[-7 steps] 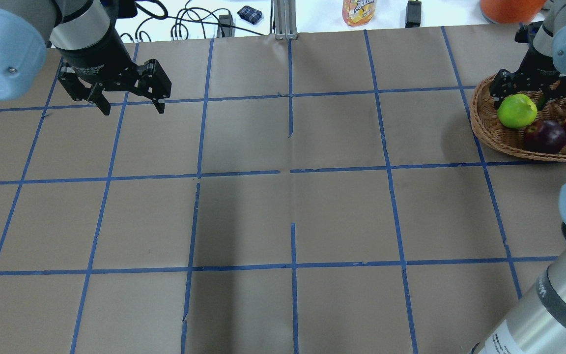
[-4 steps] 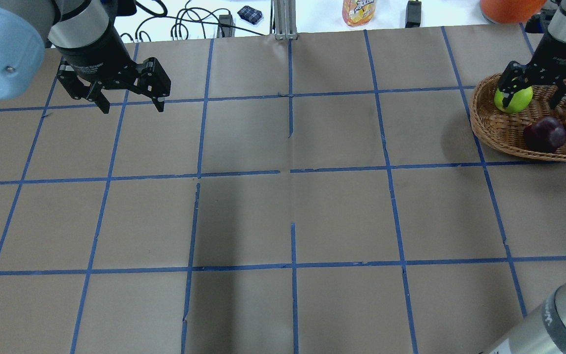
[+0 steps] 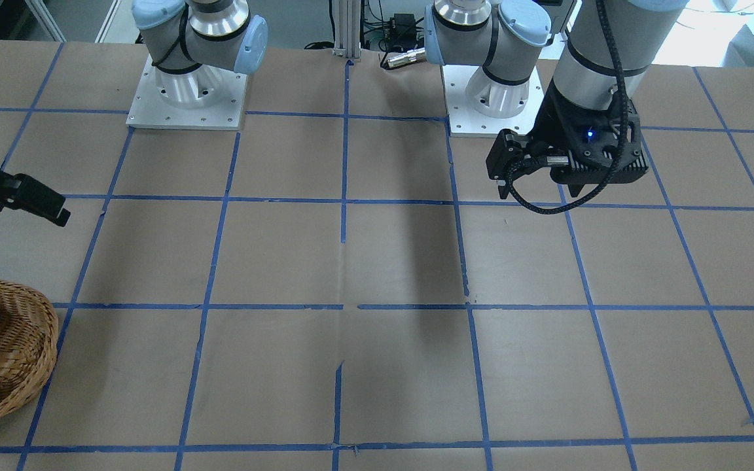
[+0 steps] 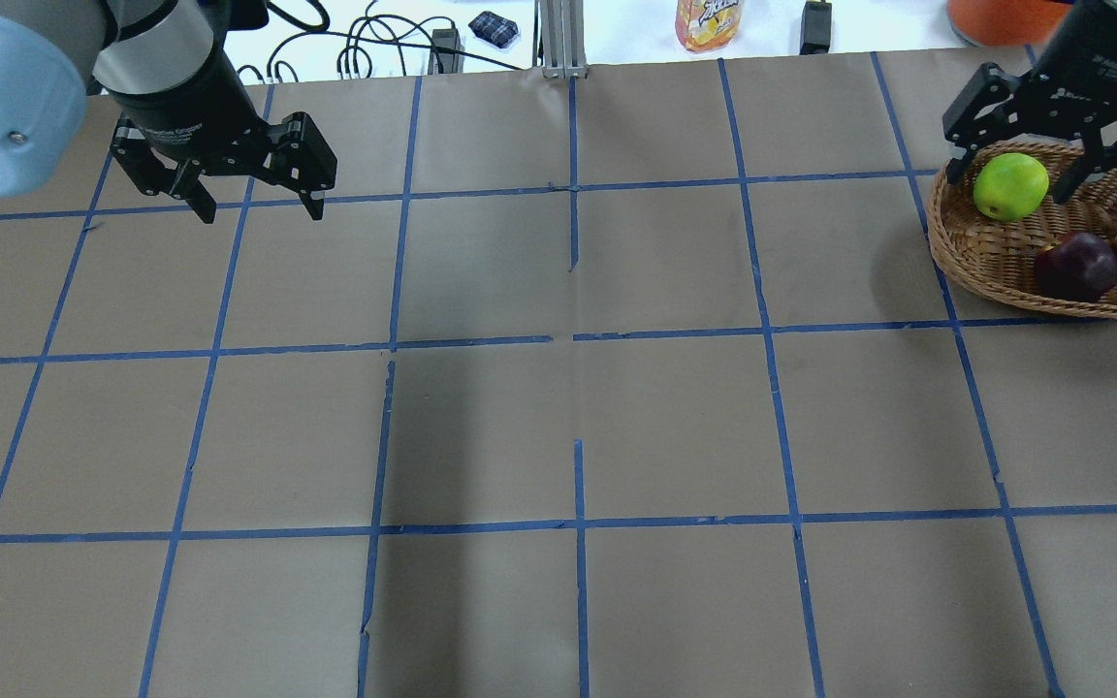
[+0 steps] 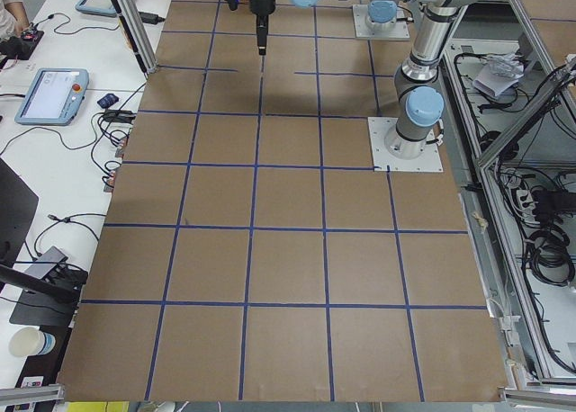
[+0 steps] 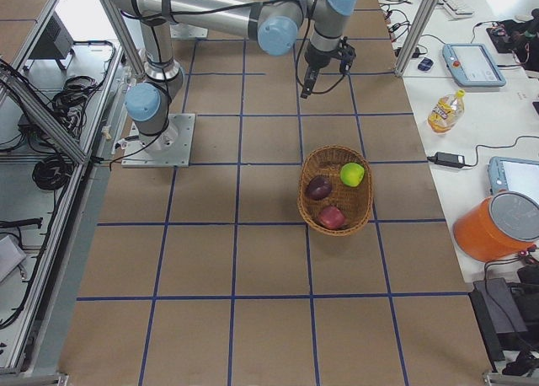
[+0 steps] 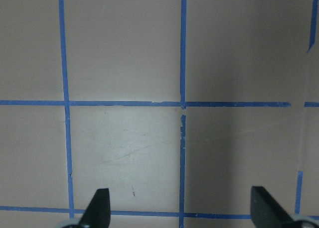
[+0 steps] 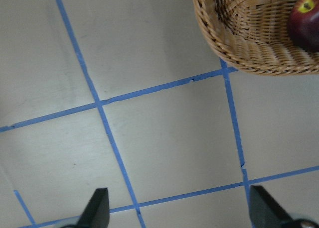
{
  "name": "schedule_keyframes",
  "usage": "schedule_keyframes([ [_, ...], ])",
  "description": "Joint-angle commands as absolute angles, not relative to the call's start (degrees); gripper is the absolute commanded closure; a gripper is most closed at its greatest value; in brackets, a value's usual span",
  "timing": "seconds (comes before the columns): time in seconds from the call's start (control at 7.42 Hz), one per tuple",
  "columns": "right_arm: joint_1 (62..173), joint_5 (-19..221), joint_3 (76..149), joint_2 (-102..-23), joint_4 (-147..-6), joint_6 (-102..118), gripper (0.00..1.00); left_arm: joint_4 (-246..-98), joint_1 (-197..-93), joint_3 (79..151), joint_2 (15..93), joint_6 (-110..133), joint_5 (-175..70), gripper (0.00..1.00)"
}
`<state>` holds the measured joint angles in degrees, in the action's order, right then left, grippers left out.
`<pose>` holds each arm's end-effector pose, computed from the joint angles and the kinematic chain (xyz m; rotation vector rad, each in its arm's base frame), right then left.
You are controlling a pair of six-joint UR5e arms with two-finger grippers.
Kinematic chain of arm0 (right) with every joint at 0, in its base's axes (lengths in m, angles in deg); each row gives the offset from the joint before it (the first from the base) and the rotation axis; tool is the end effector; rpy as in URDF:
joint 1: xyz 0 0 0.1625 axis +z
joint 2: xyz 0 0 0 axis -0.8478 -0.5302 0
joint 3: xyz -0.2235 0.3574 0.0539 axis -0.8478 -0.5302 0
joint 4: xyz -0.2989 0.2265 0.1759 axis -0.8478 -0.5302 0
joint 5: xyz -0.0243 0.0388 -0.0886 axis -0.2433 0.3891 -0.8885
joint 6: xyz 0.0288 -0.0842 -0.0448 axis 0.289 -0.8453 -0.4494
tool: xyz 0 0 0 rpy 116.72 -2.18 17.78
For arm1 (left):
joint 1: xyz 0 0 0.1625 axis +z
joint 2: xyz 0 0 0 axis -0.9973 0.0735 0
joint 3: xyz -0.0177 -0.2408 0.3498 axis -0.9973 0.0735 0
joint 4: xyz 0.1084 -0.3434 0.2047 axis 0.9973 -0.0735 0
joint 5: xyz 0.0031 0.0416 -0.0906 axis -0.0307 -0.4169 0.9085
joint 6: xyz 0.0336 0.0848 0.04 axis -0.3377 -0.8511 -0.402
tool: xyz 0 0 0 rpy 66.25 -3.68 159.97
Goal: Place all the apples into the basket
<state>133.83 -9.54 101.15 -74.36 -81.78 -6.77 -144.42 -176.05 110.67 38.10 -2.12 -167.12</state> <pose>0.0011 -0.5566 0.4700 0.4279 3.0529 0.1997 -0.1306 -0.5198 0.4884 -0.0224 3.0885 -0.0420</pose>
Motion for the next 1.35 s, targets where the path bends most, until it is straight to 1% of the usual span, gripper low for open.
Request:
schedule_keyframes([
  [0.0, 144.0, -12.1, 104.1, -78.0, -81.5, 7.1, 0.0, -144.4, -176.0, 110.7, 38.0, -2.1, -167.2, 0.0],
  [0.13, 147.9, -12.0, 107.5, -80.1, -82.2, 11.0, 0.0, -144.5, -176.0, 110.6, 38.0, -2.1, -167.2, 0.0],
  [0.4, 148.7, -11.3, 112.7, -85.8, -82.3, 8.8, 0.0, -144.4, -176.0, 110.6, 38.0, -2.1, -167.1, 0.0],
  [0.81, 147.6, -11.3, 112.6, -86.1, -82.2, 2.2, 0.0, -144.4, -176.0, 110.6, 38.0, -2.1, -167.1, 0.0],
  [0.94, 145.7, -11.2, 112.5, -86.1, -81.9, -0.8, 0.0, -144.5, -176.1, 110.6, 37.9, -2.1, -167.2, 0.0],
  [1.21, 145.3, -11.3, 112.4, -86.9, -81.8, -1.2, 0.0, -144.5, -176.3, 110.6, 37.9, -2.1, -167.1, 0.0],
])
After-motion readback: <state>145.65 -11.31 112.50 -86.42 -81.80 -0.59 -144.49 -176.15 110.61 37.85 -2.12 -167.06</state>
